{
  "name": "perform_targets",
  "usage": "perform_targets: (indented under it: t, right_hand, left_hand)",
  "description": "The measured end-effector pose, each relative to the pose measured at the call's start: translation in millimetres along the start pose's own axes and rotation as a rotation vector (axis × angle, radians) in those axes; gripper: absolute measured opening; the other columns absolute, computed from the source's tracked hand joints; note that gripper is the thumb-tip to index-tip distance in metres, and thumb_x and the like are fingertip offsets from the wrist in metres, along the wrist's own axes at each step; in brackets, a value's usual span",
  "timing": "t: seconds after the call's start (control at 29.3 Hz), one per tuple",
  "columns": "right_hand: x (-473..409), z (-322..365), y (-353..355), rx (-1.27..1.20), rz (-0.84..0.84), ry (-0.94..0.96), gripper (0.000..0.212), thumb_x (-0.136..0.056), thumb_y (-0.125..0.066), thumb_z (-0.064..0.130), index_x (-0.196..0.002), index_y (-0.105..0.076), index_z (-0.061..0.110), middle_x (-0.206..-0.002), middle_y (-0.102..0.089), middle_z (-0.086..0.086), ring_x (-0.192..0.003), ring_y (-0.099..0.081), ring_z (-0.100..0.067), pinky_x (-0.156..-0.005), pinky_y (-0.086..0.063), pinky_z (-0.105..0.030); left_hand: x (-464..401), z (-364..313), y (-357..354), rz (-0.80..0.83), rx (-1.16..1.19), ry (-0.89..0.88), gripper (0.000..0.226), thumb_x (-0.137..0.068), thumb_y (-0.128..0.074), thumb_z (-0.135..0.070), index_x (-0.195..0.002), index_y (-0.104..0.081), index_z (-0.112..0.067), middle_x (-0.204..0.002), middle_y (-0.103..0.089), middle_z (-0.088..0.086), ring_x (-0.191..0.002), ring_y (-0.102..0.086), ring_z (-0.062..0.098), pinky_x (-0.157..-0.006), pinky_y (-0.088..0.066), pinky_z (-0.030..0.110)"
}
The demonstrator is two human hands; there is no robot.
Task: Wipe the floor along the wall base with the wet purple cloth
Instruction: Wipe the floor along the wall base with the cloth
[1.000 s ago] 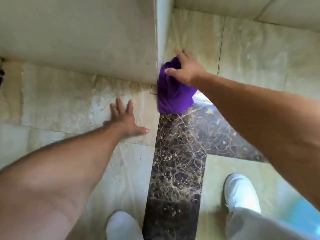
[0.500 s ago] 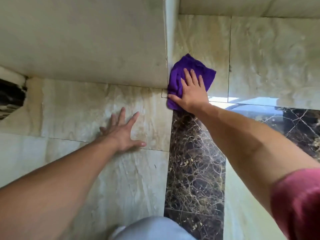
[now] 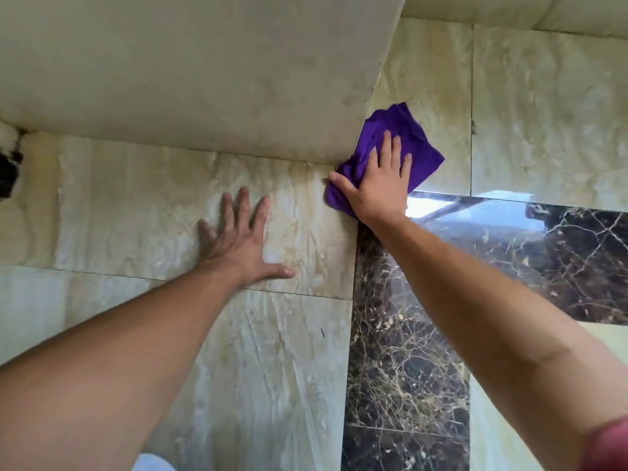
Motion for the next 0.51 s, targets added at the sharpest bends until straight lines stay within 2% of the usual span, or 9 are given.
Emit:
perform_targets:
  t: [0.17, 0.31, 0.34, 0.41, 0.48, 0.51]
  right_hand:
    - [33, 38, -8, -0.071, -0.036, -0.172, 0.107, -0.088, -0.036, 0.082, -0.153, -0.03, -0.003, -0.168, -0.006, -0.02, -0.157, -0.001, -0.034, -0.126, -0.003, -0.053]
    - [40, 56, -2, -0.136, 0.051, -0.244, 0.111, -0.081, -0.043, 0.086, -0.151, -0.033, 0.0, -0.167, -0.009, -0.022, -0.156, -0.005, -0.035, -0.126, -0.008, -0.051]
    - [38, 49, 7, -0.171, 0.045, -0.222, 0.112, -0.076, -0.047, 0.088, -0.148, -0.039, 0.003, -0.166, -0.018, -0.021, -0.154, -0.014, -0.035, -0.124, -0.016, -0.051]
    - [32, 19, 27, -0.18, -0.071, -0.112, 0.109, -0.067, -0.054, 0.09, -0.141, -0.045, 0.01, -0.157, -0.037, -0.017, -0.145, -0.034, -0.037, -0.115, -0.032, -0.051]
    - [21, -13, 40, -0.107, -0.173, 0.086, 0.112, -0.067, -0.057, 0.089, -0.15, -0.034, 0.018, -0.16, -0.033, -0.014, -0.148, -0.03, -0.035, -0.119, -0.029, -0.05]
    - [18, -23, 39, -0.066, -0.132, 0.176, 0.114, -0.069, -0.056, 0.089, -0.156, -0.026, 0.022, -0.165, -0.024, -0.014, -0.153, -0.021, -0.033, -0.123, -0.023, -0.052]
  left_hand:
    - [-1, 0, 1, 0.02, -0.006, -0.004, 0.148, -0.051, -0.054, -0.097, -0.147, 0.038, -0.032, -0.154, 0.048, 0.006, -0.147, 0.034, 0.036, -0.113, -0.008, 0.075]
    - [-2, 3, 3, 0.034, 0.008, -0.04, 0.144, -0.055, -0.059, -0.093, -0.147, 0.036, -0.035, -0.154, 0.049, 0.003, -0.146, 0.036, 0.034, -0.113, -0.007, 0.075]
    - [-2, 9, 7, 0.032, 0.015, -0.057, 0.143, -0.057, -0.063, -0.09, -0.148, 0.034, -0.037, -0.154, 0.048, 0.001, -0.147, 0.035, 0.032, -0.115, -0.007, 0.073]
    - [-1, 22, 11, 0.031, -0.013, -0.106, 0.139, -0.061, -0.068, -0.083, -0.151, 0.028, -0.04, -0.158, 0.043, -0.001, -0.149, 0.031, 0.029, -0.117, -0.009, 0.07]
    - [-3, 37, 11, 0.009, -0.048, -0.151, 0.135, -0.063, -0.07, -0.08, -0.152, 0.024, -0.041, -0.158, 0.042, -0.004, -0.15, 0.03, 0.025, -0.118, -0.007, 0.068]
    - [-4, 42, 8, 0.005, -0.054, -0.175, 0.134, -0.063, -0.069, -0.081, -0.153, 0.023, -0.042, -0.158, 0.042, -0.006, -0.15, 0.031, 0.024, -0.118, -0.005, 0.066]
Point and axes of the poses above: each hand's wrist, its own x-axis away from the middle knuckle, its own y-axis out of the back of the hand, z = x × y, the point moved 1 cm from there along -x, towards the middle knuckle
